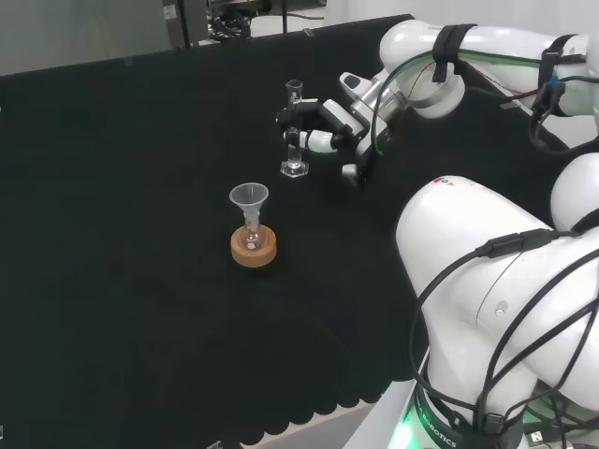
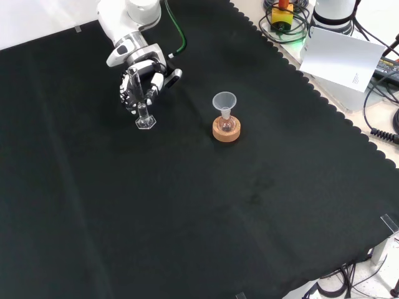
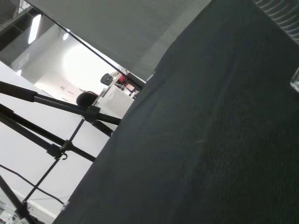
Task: Pick up the graduated cylinder.
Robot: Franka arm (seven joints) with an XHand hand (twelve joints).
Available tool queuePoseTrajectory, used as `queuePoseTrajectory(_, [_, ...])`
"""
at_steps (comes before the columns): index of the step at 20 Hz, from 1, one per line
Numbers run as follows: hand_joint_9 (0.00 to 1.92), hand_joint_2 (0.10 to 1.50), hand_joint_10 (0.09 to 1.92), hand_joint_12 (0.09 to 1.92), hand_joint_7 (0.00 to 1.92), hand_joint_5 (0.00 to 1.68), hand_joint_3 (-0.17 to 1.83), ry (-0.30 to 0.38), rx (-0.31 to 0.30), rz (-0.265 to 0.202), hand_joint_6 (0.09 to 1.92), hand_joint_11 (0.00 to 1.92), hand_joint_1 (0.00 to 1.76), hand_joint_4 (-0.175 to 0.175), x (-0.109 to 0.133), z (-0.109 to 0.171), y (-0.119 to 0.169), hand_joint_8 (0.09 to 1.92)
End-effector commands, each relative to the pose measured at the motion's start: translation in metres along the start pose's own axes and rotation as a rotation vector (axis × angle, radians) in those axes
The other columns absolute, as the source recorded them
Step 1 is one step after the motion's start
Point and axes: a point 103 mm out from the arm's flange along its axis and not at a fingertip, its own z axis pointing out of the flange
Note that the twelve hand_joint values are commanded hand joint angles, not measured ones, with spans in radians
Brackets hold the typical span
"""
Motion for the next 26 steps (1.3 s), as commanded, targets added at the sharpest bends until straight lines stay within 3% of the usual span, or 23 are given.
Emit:
queuePoseTrajectory(1, [1.29,1.16,0.18,0.82,1.07,0.9,-0.01,-0.086,0.001,0.029,1.1,1.2,1.09,-0.055,0.002,0.001,0.002,0.5])
queuePoseTrajectory(8, [1.38,1.13,0.1,0.76,1.2,0.97,-0.01,-0.197,0.054,0.053,1.03,1.26,1.13,-0.119,0.01,-0.019,0.0,0.39])
queuePoseTrajectory(19, [1.41,1.12,0.09,0.74,1.24,0.99,-0.01,-0.309,0.115,0.061,1.01,1.28,1.14,-0.136,0.046,-0.054,-0.013,0.35])
queuePoseTrajectory(26, [1.42,1.12,0.09,0.74,1.25,0.99,-0.01,-0.371,0.155,0.075,1.01,1.29,1.14,-0.14,0.078,-0.061,-0.04,0.35])
